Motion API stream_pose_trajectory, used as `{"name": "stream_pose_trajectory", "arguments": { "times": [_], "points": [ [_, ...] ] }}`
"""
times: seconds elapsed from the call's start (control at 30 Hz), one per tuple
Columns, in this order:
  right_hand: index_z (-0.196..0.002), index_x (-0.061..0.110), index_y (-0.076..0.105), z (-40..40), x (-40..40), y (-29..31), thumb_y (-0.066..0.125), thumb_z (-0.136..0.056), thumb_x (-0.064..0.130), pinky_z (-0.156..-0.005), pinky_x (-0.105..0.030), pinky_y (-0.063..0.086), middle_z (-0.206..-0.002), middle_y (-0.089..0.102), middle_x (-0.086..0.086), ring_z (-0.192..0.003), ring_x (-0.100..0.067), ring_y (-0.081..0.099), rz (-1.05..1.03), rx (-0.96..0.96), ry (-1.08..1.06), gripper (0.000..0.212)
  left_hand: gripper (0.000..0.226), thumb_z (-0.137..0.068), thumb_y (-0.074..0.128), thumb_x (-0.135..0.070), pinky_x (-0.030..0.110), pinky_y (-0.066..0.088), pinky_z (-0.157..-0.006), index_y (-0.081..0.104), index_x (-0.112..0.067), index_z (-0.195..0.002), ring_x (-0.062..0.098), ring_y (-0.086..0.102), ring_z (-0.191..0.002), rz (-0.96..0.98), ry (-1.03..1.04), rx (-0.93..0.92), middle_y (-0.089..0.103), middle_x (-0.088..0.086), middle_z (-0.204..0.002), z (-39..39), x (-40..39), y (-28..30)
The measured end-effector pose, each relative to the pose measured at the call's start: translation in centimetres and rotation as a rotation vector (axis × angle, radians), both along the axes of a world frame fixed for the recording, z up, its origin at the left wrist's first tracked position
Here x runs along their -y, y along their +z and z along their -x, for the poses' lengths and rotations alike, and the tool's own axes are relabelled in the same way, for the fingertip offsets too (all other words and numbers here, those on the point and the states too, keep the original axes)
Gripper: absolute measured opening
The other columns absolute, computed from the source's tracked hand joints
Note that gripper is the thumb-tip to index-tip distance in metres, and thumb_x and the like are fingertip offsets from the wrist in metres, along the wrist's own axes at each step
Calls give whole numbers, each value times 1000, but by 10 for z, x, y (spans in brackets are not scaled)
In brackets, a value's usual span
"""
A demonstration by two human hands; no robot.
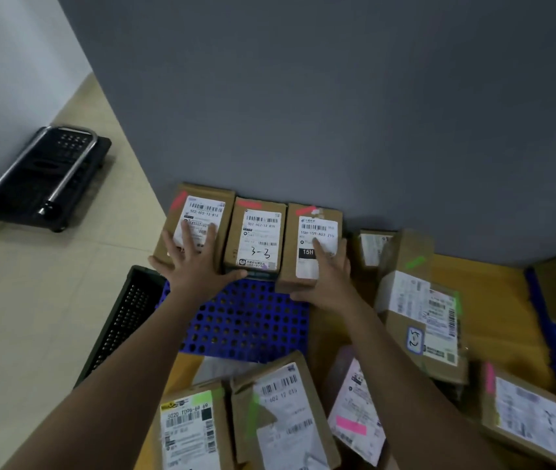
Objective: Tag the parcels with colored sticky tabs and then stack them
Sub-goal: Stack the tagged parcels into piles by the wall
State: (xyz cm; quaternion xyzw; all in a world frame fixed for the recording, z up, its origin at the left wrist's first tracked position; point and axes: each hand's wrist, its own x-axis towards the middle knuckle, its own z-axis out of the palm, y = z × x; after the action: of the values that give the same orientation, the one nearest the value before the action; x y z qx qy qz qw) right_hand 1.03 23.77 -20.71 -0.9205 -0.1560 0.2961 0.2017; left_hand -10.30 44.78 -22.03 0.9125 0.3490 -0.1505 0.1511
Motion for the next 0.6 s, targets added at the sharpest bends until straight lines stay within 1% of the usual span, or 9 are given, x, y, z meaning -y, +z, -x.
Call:
{"name": "stream_pose_trajectory", "arguments": {
  "times": [0.1, 0.23, 0.27, 0.33, 0.37, 0.4, 0.43, 0.5, 0.6],
  "points": [
    [-152, 37, 0, -2, 6, -4, 76, -79, 33, -116, -49, 17, -156, -28, 1, -147, -30, -8, 18, 102, 61, 106, 107, -66, 37, -89, 72, -3, -104, -10, -39, -149, 42, -26, -139, -14, 22, 39, -26, 8, -156, -2, 2, 0],
    [-152, 35, 0, 1, 10, 8, 73, -78, 46, -117, -50, 13, -158, -21, 0, -146, -28, -11, 15, 120, 103, 105, 107, -66, 34, -89, 70, -6, -105, -3, -35, -150, 43, -23, -140, 3, 66, 68, -20, 10, -157, -8, 9, 5],
    [-153, 33, 3, 4, 16, 16, 72, -79, 49, -117, -49, 10, -159, -16, -2, -146, -29, -10, 4, 196, 109, 102, 108, -66, 34, -89, 70, -6, -105, -4, -32, -151, 43, -23, -140, 5, 69, 88, -20, 12, -157, -11, 15, 8],
    [-150, 24, 25, 13, 35, 31, 71, -80, 47, -115, -52, 13, -160, 6, -13, -145, -37, 4, -12, 550, 58, 88, 105, -74, 33, -83, 67, -7, -107, -8, -24, -151, 40, -23, -141, -2, 43, 155, -19, 13, -157, -19, 36, 16],
    [-147, 20, 34, 16, 48, 36, 72, -78, 47, -113, -56, 17, -157, 17, -19, -143, -43, 13, 21, 709, -20, 83, 99, -80, 32, -78, 65, -9, -108, -9, -22, -151, 37, -23, -142, -3, 11, 201, -18, 13, -157, -24, 50, 21],
    [-147, 18, 35, 17, 60, 41, 72, -77, 51, -111, -58, 19, -155, 20, -23, -141, -47, 18, 86, 774, -125, 86, 93, -86, 32, -71, 62, -11, -109, -9, -20, -151, 34, -23, -142, 10, -27, 255, -17, 12, -158, -31, 66, 27],
    [-150, 19, 25, 16, 73, 44, 68, -76, 59, -111, -59, 19, -156, 15, -25, -140, -49, 17, 187, 704, -215, 94, 86, -90, 33, -65, 58, -13, -110, -7, -18, -152, 32, -21, -143, 35, -70, 305, -14, 11, -158, -37, 83, 32],
    [-153, 26, -3, 12, 96, 44, 61, -76, 68, -112, -57, 26, -158, 2, -22, -140, -48, 18, 301, 422, -359, 109, 77, -95, 36, -54, 54, -12, -112, 0, -16, -152, 29, -16, -145, 93, -170, 356, -7, 11, -159, -50, 116, 44],
    [-149, 31, -16, 10, 120, 46, 71, -78, 47, -101, -49, 41, -151, 23, -18, -128, -42, 41, 54, 124, -496, 113, 65, -97, 39, -47, 49, -2, -116, 15, -19, -150, 27, -5, -145, 192, -296, 377, 5, 9, -158, -67, 161, 60]
  ]
}}
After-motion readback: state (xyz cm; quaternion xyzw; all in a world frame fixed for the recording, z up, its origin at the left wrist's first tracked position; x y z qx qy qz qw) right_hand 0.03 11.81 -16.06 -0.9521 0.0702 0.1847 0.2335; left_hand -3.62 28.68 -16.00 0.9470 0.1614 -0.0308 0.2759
